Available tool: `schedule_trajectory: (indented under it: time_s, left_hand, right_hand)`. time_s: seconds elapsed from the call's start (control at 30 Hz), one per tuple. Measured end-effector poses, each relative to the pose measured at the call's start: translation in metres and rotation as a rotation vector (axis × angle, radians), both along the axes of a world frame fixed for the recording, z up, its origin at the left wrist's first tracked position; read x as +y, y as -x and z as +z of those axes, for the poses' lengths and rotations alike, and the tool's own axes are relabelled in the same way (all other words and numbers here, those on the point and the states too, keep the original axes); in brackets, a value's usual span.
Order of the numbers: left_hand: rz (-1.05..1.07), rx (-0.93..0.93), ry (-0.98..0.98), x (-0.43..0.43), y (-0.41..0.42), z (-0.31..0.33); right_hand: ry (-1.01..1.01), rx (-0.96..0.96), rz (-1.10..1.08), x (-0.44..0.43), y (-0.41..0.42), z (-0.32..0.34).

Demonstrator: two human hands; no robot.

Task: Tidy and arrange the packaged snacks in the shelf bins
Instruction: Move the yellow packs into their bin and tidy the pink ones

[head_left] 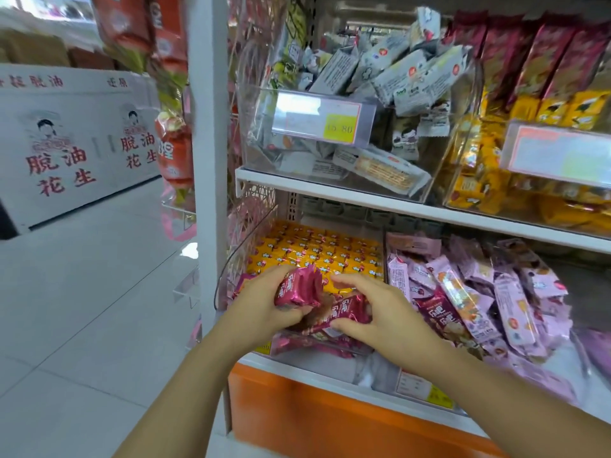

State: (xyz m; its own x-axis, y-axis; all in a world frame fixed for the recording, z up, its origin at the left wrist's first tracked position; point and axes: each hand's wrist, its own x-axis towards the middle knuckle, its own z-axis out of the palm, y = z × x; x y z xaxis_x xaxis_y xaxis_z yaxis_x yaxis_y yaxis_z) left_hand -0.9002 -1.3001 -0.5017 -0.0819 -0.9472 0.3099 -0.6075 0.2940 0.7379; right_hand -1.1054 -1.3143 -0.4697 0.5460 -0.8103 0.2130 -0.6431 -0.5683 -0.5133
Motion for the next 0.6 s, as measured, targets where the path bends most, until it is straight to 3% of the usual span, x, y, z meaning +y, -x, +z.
schedule_trajectory:
  time_s: [0.33, 0.6]
  left_hand:
    - [0.065, 0.145, 0.023, 0.016, 0.002, 0.029]
    - [0.014, 0.011, 0.057, 0.034, 0.019, 0.080]
  right_hand:
    - [0.001, -0.141, -0.079, 0.000, -0.007, 0.017]
    - [0.078, -0.098, -0.039, 0.005, 0.003, 0.052]
